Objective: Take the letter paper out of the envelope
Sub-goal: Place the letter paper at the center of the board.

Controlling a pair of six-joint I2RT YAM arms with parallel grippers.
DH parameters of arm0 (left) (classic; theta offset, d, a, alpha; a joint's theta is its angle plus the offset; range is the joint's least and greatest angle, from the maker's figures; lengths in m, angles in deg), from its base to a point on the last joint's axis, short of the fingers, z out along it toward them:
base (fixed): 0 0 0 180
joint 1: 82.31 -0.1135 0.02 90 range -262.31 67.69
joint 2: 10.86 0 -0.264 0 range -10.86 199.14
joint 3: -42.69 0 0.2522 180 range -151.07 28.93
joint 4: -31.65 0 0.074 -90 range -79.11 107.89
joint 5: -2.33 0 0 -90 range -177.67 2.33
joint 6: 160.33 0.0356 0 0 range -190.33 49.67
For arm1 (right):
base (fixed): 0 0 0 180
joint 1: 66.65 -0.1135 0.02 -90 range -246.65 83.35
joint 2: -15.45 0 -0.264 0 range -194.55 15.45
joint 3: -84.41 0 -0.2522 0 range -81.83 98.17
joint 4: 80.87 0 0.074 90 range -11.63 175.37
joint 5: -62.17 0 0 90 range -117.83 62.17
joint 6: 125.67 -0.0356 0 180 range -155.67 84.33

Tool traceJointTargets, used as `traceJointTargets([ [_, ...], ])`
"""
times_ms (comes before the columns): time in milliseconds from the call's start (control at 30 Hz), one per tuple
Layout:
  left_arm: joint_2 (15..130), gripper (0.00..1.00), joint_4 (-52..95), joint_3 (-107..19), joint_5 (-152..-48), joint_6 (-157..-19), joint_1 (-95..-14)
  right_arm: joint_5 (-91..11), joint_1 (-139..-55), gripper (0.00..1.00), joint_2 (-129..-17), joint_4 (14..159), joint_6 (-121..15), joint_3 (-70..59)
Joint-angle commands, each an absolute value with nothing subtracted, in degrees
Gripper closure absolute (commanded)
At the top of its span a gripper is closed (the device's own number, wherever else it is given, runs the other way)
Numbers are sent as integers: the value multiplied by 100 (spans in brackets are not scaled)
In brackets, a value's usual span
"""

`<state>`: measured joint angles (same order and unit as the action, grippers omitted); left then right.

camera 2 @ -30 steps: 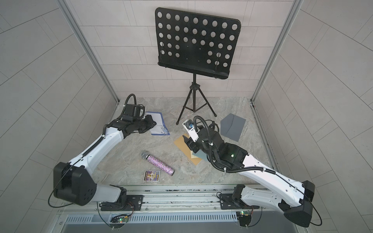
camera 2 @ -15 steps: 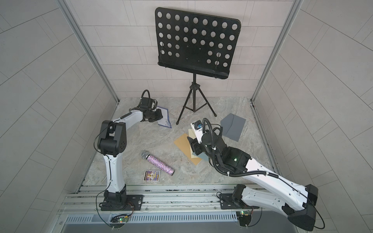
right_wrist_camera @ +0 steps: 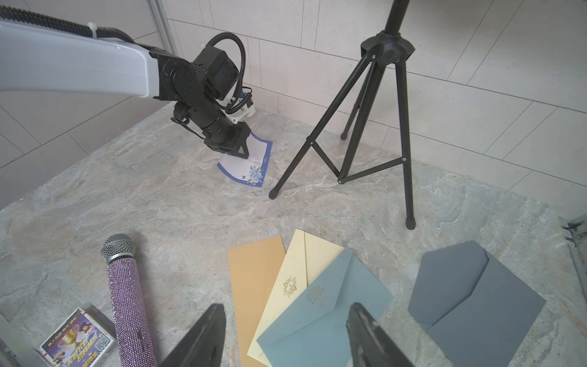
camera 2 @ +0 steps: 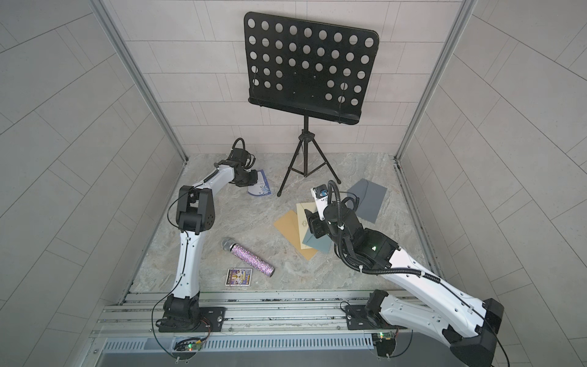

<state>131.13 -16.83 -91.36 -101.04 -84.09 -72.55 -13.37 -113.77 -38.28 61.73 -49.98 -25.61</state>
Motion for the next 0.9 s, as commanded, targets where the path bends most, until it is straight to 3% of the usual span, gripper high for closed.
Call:
traceJointTargets([
  [0, 13222, 93, -2181, -9332, -9746, -8252, -7217, -1332, -11317, 34, -3843, 5976, -5214, -2506],
  [100, 13090, 53, -2251, -9310, -9657, -8290, -7210, -1324, -11251, 31, -3834, 5979, -5387, -2557],
  [133, 13023, 43, -2269, -9270, -9604, -8291, -7209, -1328, -11221, 30, -3826, 5979, -5445, -2565],
  [367, 12016, 18, -2027, -8330, -9312, -8275, -7279, -1374, -10989, 25, -3819, 5945, -5841, -2524],
  [433, 11750, 16, -2042, -8077, -9178, -8270, -7327, -1450, -10891, 24, -3802, 5911, -6004, -2534],
  [467, 11607, 9, -2027, -7900, -9091, -8255, -7351, -1469, -10844, 24, -3792, 5881, -6098, -2532],
  [500, 11435, 9, -1994, -7715, -9013, -8247, -7371, -1494, -10787, 24, -3802, 5844, -6193, -2543],
  [733, 9894, 8, -1558, -6253, -9293, -8750, -7371, -1869, -10018, 27, -3908, 5652, -7327, -2761],
  [867, 8889, 9, -1253, -5344, -9752, -9326, -6762, -2219, -9277, 30, -4058, 5402, -8073, -2940],
])
